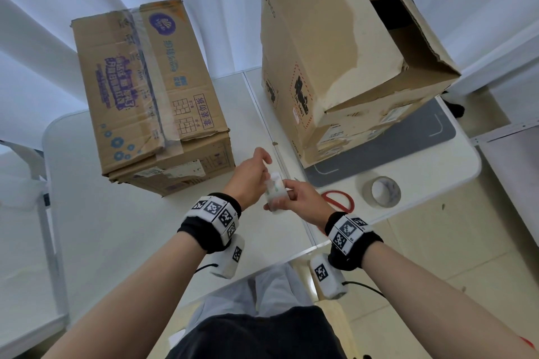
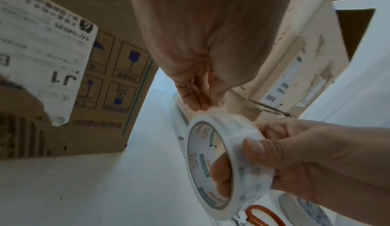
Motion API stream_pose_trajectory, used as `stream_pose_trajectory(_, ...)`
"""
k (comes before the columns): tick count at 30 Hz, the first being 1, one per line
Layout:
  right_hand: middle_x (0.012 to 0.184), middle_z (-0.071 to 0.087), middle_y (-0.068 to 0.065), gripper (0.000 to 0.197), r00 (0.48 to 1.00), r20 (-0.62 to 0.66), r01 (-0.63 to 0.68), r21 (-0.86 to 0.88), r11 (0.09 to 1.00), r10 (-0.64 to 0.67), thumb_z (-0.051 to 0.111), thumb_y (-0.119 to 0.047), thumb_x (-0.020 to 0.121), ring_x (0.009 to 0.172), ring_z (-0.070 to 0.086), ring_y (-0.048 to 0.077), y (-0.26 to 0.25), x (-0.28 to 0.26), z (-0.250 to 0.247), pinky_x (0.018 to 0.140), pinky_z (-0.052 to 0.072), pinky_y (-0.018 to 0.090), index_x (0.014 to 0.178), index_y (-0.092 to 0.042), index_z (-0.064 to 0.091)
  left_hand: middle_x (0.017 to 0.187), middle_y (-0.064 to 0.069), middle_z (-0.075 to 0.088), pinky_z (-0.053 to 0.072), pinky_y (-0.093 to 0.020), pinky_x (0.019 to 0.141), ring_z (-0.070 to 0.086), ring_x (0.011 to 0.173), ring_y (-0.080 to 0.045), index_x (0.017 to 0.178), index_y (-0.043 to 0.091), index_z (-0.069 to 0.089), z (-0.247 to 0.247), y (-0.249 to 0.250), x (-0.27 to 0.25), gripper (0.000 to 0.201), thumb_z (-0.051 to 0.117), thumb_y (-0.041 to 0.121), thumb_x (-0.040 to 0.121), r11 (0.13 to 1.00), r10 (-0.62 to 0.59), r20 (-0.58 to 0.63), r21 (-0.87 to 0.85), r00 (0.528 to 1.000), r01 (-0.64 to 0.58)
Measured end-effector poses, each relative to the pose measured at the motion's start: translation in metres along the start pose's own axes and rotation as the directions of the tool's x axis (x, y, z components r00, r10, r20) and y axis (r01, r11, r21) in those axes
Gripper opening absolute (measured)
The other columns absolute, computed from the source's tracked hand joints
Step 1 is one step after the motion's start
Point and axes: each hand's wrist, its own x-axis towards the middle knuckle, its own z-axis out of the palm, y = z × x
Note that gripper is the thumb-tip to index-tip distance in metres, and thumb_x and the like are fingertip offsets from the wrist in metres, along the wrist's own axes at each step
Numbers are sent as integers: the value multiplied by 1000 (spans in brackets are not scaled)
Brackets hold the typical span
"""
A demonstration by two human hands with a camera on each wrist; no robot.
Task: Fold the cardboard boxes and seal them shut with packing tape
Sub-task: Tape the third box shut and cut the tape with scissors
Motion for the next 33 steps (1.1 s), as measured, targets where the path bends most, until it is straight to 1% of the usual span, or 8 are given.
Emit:
stream_pose_trajectory(3, 101, 76, 16, 28, 997, -73, 22, -12, 1000, -22, 64, -7, 94, 98, 73, 22, 3, 4, 2, 90, 55, 26, 121, -2, 62, 89, -4, 58, 47, -32, 68, 56, 82, -20, 113, 19, 38, -3, 8, -5, 36, 48, -6, 90, 996, 81, 35, 20, 996, -81)
stream_pose_trajectory(6, 98, 76, 14, 27, 992, -122, 30, -12, 999, -32, 65, -9, 94, 96, 73, 22, 7, 8, 1, 93, 56, 33, 120, -4, 63, 89, -10, 58, 47, -27, 65, 56, 80, -21, 113, 15, 43, -4, 10, -12, 33, 47, -8, 91, 989, 110, -7, -102, 994, -110)
stream_pose_trajectory(9, 99, 77, 12, 30, 991, -127, 43, -24, 999, -46, 65, -7, 94, 97, 74, 18, 9, 6, 3, 94, 55, 31, 123, -9, 62, 89, -8, 60, 43, -17, 61, 65, 80, -19, 110, 12, 47, -6, 3, -10, 24, 51, -6, 94, 960, -18, -76, -280, 997, -3)
stream_pose_trajectory(13, 105, 75, 11, 38, 982, -170, 76, -36, 996, -81, 69, -1, 89, 96, 74, 19, 13, 4, 11, 91, 57, 31, 125, -4, 61, 93, -5, 61, 39, -21, 59, 67, 73, -13, 110, 9, 49, -9, -5, -2, 22, 62, 4, 93, 845, -270, 28, -472, 962, 251)
stream_pose_trajectory(17, 103, 76, 4, 38, 973, -211, 81, -88, 993, -98, 75, -8, 85, 99, 72, 17, 16, 6, 15, 93, 57, 37, 122, -12, 65, 93, -12, 64, 40, -22, 57, 63, 69, -12, 115, 5, 48, -12, -6, 6, 29, 66, 3, 91, 748, -403, 127, -525, 906, 407)
stream_pose_trajectory(22, 101, 75, -6, 36, 964, -240, 72, -197, 978, -119, 75, -15, 86, 97, 69, 6, 13, 6, 11, 90, 54, 26, 120, -20, 66, 84, -8, 62, 39, -16, 47, 60, 60, -8, 109, 7, 49, -13, -2, 13, 30, 71, 3, 88, 725, -456, 130, -520, 880, 452)
stream_pose_trajectory(26, 100, 74, -8, 33, 950, -275, 77, -258, 963, -150, 76, -17, 85, 89, 66, -3, 12, 4, 8, 77, 46, 10, 117, -19, 67, 82, -5, 63, 39, -21, 51, 63, 61, -9, 104, 9, 48, -8, 0, 14, 32, 73, 5, 85, 691, -481, 120, -558, 869, 460)
stream_pose_trajectory(33, 105, 74, -6, 27, 942, -296, 58, -321, 945, -159, 77, -16, 84, 97, 68, 6, 19, 5, 4, 87, 52, 25, 109, -18, 67, 78, -4, 67, 38, -26, 55, 68, 64, -13, 91, 16, 45, -1, -1, 17, 33, 75, 5, 84, 558, -569, 175, -635, 803, 534)
